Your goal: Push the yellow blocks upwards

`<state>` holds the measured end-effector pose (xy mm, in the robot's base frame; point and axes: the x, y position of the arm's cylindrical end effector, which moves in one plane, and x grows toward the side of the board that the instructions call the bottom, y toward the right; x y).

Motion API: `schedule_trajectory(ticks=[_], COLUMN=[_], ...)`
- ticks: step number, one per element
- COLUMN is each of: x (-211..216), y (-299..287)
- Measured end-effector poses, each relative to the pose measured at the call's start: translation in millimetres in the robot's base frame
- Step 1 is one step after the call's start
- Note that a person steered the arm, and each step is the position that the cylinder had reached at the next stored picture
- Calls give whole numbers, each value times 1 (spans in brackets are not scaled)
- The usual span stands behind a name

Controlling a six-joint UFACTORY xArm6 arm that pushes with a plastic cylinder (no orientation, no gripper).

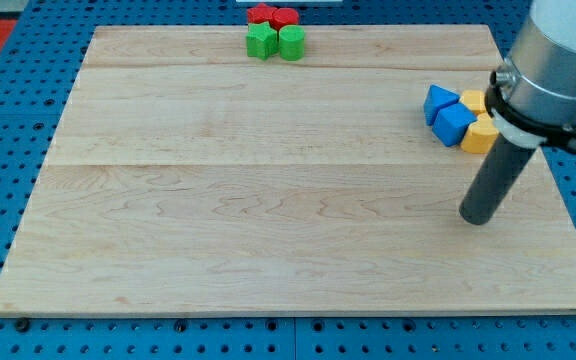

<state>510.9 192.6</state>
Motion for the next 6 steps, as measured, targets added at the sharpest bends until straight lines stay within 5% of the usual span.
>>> schedule_trajectory(ticks=[4,6], x=[-71,-65], y=[27,42])
